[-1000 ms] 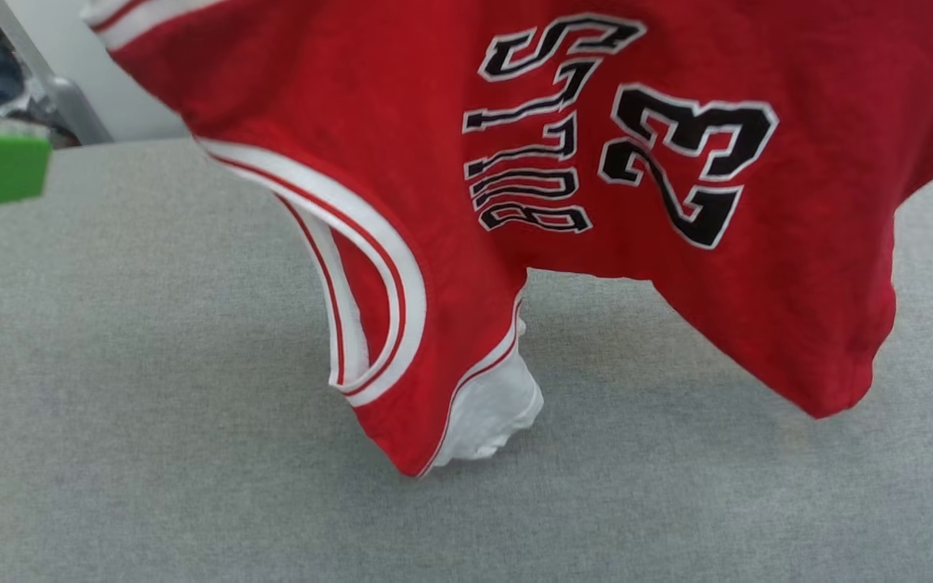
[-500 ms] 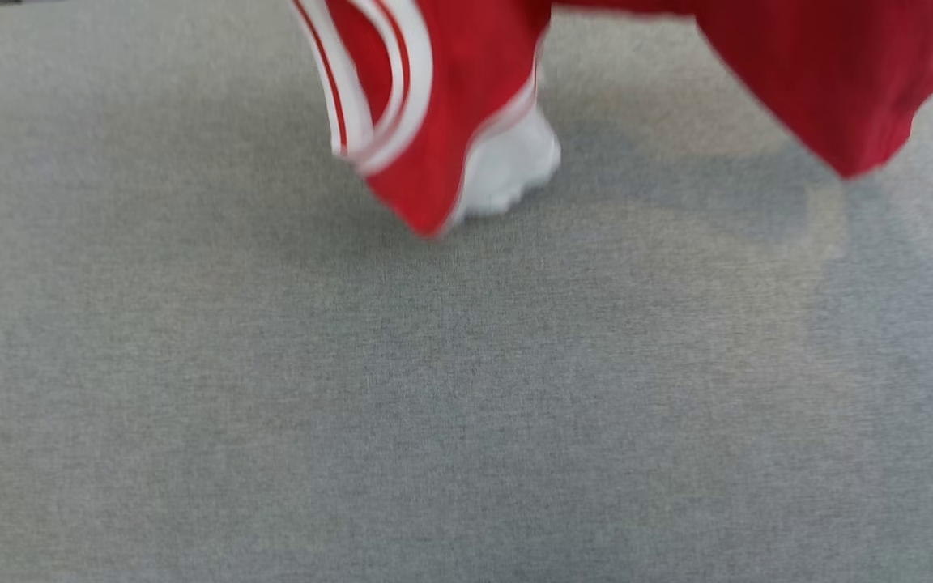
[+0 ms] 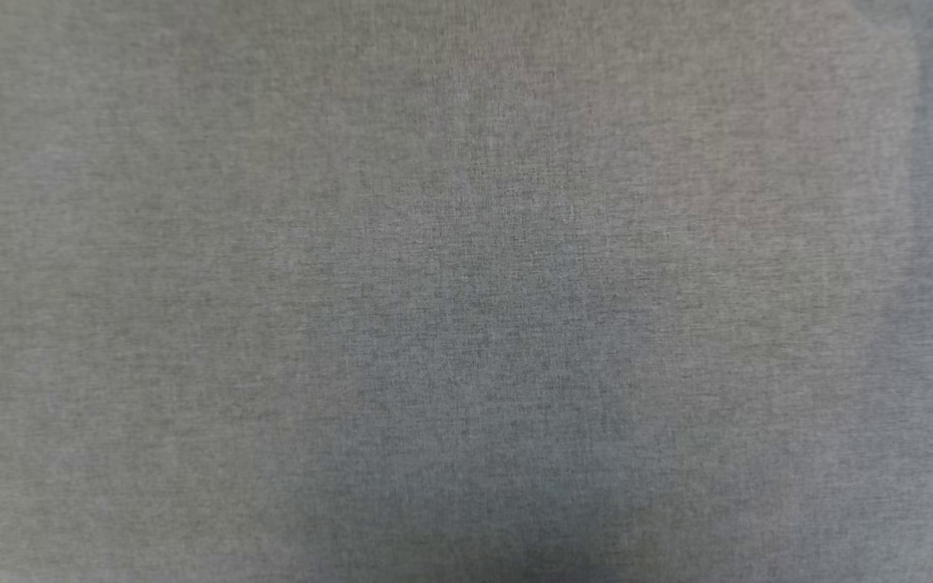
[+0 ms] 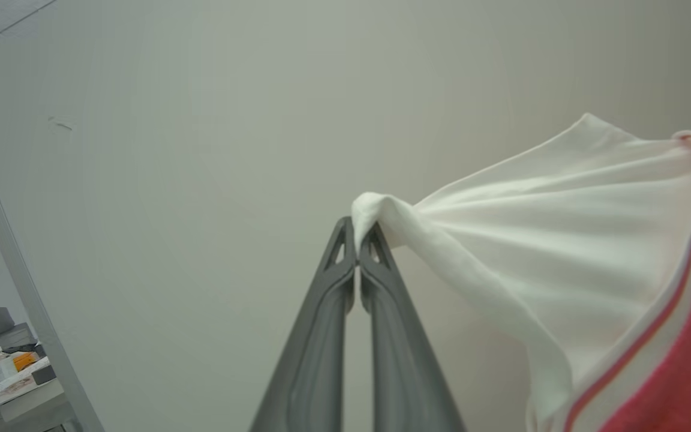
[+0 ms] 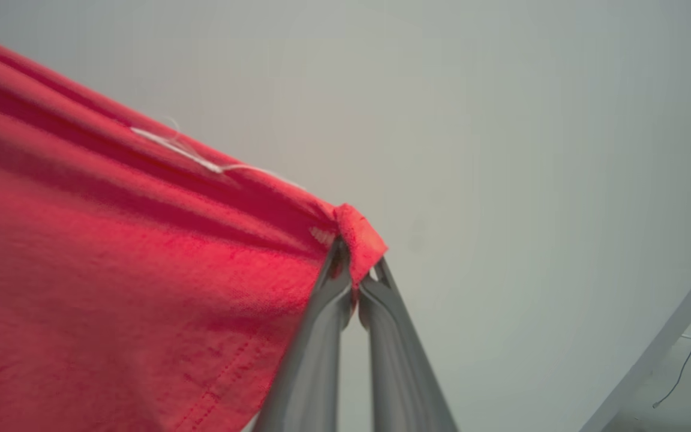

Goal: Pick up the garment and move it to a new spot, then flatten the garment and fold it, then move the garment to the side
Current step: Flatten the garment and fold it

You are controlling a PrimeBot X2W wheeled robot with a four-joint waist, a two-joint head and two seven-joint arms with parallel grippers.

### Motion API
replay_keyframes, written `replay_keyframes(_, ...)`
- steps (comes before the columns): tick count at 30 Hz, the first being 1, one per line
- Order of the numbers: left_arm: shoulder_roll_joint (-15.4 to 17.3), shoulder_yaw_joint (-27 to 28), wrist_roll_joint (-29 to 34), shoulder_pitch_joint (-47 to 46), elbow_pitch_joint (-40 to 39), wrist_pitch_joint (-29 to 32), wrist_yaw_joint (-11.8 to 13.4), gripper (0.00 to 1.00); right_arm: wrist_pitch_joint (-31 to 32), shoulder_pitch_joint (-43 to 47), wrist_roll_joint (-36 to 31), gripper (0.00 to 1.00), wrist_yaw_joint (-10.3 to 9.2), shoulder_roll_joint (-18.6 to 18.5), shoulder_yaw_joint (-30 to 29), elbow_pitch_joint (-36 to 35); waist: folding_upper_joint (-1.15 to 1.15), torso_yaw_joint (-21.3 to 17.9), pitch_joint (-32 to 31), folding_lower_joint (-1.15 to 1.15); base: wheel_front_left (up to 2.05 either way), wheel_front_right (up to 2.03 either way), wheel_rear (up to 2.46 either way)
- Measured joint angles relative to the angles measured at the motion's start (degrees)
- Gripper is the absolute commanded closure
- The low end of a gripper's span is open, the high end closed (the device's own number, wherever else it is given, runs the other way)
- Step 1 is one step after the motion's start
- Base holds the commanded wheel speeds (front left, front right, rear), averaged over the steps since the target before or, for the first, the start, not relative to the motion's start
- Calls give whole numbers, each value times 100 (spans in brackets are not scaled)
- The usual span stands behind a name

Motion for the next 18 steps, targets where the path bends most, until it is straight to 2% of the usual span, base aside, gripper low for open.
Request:
replay_keyframes(5,-276,-111,327,-786,1184,-677,-32,100,-642,-709,-522,100,0,568,-221,900,0,-43,418,0,0,0,0)
replay_keyframes(10,-485,-108,556,-1352,1905,-1024,-31,100,-1272,-1020,-996,100,1,947,-500,1481,0,-107,699,0,0,0,0)
replay_keyframes(14,-625,-5,624,-1527,1965,-1060,-40,100,-1602,-1188,-1091,100,0,1141,-813,1867,0,-140,844,-1,0,0,0)
replay_keyframes(18,-739,159,630,-1269,1747,-1059,-98,100,-1817,-1193,-1190,100,-1,1190,-864,2213,0,-110,928,-1,0,0,0)
